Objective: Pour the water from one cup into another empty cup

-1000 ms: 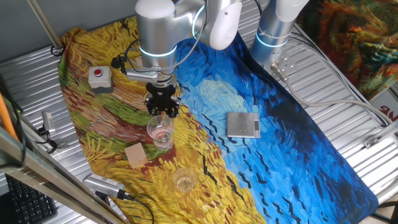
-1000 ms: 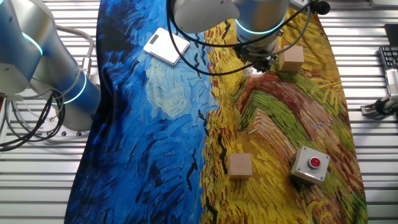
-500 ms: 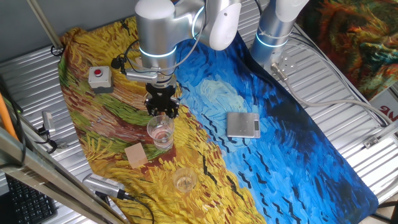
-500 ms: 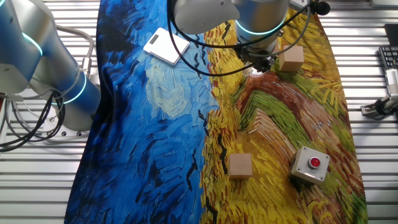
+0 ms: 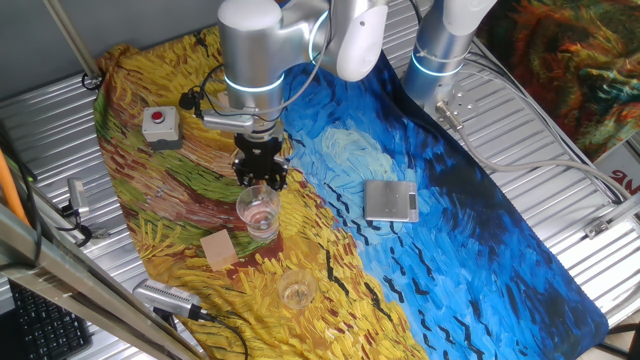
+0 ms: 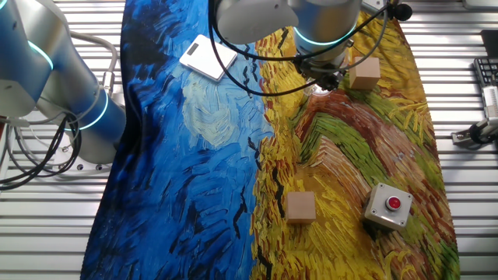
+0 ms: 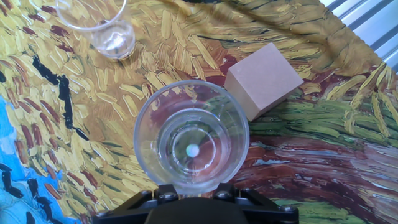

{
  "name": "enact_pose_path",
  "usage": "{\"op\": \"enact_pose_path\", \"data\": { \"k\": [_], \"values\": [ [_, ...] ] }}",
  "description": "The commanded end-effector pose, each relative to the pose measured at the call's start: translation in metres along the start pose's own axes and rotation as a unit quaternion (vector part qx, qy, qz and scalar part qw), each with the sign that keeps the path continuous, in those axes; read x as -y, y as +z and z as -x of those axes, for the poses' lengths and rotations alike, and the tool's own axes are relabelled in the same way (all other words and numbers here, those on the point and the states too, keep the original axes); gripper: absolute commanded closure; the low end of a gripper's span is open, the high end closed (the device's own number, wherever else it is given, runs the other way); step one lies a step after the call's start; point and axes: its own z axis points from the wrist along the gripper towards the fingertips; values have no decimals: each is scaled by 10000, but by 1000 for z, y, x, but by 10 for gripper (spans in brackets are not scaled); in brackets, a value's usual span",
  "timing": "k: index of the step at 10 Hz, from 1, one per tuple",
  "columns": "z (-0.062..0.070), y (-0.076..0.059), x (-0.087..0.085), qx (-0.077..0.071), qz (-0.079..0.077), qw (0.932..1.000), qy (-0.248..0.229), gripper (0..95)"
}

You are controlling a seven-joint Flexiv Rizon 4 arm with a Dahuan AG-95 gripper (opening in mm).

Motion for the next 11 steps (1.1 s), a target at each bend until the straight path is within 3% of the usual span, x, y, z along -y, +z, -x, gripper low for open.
{"op": "enact_pose_path", "data": {
  "k": [1,9,10,11],
  "values": [
    [0,0,-1,62,26,10000,-29,570],
    [1,0,-1,134,26,9999,-45,570],
    [1,1,-1,134,25,9999,-49,760],
    [1,1,-1,131,23,9999,-48,760]
  ]
}}
